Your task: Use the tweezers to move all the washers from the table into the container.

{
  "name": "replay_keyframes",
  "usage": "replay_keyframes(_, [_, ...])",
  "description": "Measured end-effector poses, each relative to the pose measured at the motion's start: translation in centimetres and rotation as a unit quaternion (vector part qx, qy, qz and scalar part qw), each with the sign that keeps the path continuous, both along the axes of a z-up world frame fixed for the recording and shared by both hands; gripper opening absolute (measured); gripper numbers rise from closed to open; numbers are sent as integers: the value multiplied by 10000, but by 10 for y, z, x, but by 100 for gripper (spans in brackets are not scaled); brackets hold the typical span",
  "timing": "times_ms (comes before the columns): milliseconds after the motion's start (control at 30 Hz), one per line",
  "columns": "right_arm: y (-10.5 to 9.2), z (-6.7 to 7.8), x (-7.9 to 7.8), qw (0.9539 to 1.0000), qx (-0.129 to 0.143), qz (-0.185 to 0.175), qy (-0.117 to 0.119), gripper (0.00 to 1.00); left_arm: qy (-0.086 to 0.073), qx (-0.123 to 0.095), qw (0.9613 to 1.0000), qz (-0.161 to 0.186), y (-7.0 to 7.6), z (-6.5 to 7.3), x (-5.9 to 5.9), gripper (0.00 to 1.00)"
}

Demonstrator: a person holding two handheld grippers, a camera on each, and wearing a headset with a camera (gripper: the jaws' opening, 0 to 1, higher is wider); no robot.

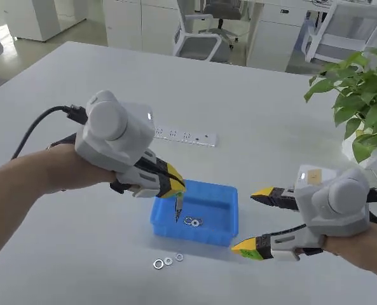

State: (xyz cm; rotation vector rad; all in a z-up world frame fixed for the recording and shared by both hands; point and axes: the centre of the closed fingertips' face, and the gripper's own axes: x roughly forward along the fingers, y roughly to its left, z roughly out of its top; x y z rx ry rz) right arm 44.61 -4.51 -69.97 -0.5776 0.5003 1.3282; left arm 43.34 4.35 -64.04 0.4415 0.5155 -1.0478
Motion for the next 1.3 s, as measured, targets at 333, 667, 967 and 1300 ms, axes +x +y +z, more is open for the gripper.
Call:
replay_keyframes(333, [-13, 0, -14, 9998, 104, -188, 23, 75, 0, 35, 10000, 21, 3, 1, -17, 6])
replay_keyframes(667, [-18, 0, -22, 9993, 220, -286, 23, 81, 69, 31, 10000, 1, 7, -4, -29, 6])
replay_keyframes(967, [-21, -7, -34, 9995, 156, -284, 26, 83, 120, -1, 9999, -29, 7, -15, -39, 6])
replay_keyframes(1300, [-21, -12, -43, 9996, 122, -250, 74, 83, 198, -57, 9998, -17, 9, -28, -49, 6])
